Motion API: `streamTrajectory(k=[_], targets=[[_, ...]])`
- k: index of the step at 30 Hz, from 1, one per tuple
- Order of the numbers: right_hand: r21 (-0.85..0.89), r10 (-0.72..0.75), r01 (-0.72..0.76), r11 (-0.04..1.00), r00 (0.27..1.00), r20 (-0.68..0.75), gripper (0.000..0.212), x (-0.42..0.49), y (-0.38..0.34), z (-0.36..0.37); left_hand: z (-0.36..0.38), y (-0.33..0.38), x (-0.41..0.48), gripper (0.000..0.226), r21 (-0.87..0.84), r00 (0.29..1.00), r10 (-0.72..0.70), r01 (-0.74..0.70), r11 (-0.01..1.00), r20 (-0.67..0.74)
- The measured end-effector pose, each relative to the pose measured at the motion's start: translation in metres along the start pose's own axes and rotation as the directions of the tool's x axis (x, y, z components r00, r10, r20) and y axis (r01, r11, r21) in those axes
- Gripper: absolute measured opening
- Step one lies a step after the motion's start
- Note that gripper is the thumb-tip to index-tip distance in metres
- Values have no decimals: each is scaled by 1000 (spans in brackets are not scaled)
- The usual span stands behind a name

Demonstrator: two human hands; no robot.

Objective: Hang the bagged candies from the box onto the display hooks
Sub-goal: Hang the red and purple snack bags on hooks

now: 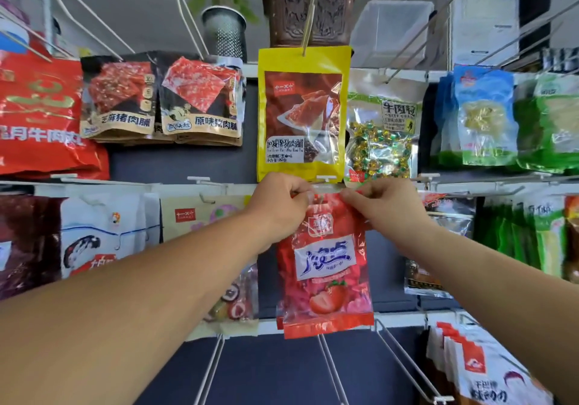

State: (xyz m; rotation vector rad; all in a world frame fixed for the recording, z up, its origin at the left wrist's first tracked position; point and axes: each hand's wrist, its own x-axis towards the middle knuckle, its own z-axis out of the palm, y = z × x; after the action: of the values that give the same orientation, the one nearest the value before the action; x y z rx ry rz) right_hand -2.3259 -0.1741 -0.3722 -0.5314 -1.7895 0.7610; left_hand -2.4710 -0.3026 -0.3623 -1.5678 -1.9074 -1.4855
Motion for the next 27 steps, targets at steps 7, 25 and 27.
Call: streamTrajectory(k=[7,25,27], targets=[[-524,-357,269,808,931,-72,41,-17,14,9,-7,-11,-4,18,404,996,84,-66,913,-27],[-629,-64,367,685,891,449,62,-87,21,53,-51,-60,-139,57,138,929,-202,166,976,310],[-582,-93,369,725,889,448,58,-108,17,56,-57,-66,-161,52,111,928,-210,184,977,308]])
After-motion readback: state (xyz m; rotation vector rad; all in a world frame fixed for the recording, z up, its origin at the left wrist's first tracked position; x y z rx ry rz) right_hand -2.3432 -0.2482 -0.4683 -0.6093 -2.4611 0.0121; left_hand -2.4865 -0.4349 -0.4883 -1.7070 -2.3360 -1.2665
